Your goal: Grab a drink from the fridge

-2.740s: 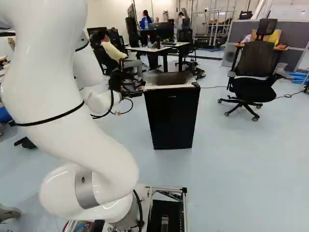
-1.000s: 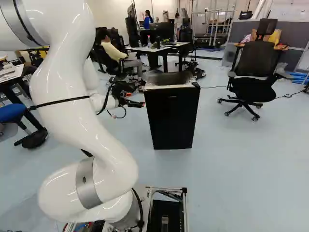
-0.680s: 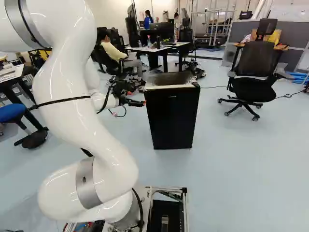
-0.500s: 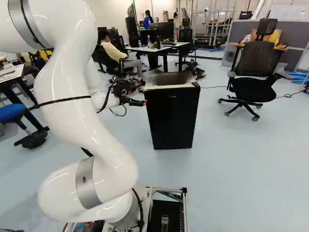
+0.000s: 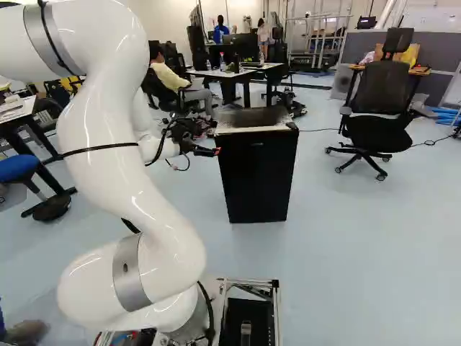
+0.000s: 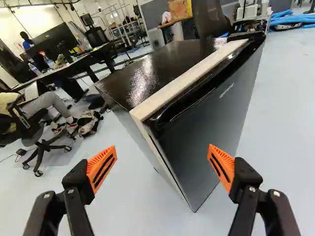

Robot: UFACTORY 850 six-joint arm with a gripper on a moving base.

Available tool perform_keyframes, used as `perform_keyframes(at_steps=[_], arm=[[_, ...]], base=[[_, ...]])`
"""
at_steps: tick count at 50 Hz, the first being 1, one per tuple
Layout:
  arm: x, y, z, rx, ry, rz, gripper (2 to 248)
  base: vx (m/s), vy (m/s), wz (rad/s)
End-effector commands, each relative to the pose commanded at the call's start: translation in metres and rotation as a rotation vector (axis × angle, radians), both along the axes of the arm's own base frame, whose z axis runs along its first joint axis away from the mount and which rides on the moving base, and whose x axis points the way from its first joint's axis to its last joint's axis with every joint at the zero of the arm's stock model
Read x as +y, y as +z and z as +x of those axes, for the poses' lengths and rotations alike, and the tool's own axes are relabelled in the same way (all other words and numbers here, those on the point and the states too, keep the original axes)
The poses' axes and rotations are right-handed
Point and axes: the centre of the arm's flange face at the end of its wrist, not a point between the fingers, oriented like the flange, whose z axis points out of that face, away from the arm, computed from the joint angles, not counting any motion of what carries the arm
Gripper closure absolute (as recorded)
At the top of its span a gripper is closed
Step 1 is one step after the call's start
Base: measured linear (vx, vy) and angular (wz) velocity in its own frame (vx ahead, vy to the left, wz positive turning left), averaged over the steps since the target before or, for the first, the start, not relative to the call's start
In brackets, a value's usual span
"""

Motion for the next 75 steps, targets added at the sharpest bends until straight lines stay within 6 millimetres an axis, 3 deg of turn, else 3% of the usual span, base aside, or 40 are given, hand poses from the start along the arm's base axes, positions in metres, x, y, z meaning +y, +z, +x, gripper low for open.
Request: perform_keyframes(at_steps=[59, 75], arm=[[0.0, -0.067, 0.015, 0.039, -0.023, -0.087, 3], [-0.001, -0.064, 0.017, 0.0, -0.035, -0.114, 3]], base=[[0.0, 0.0, 0.0], [0.0, 0.0, 0.0]])
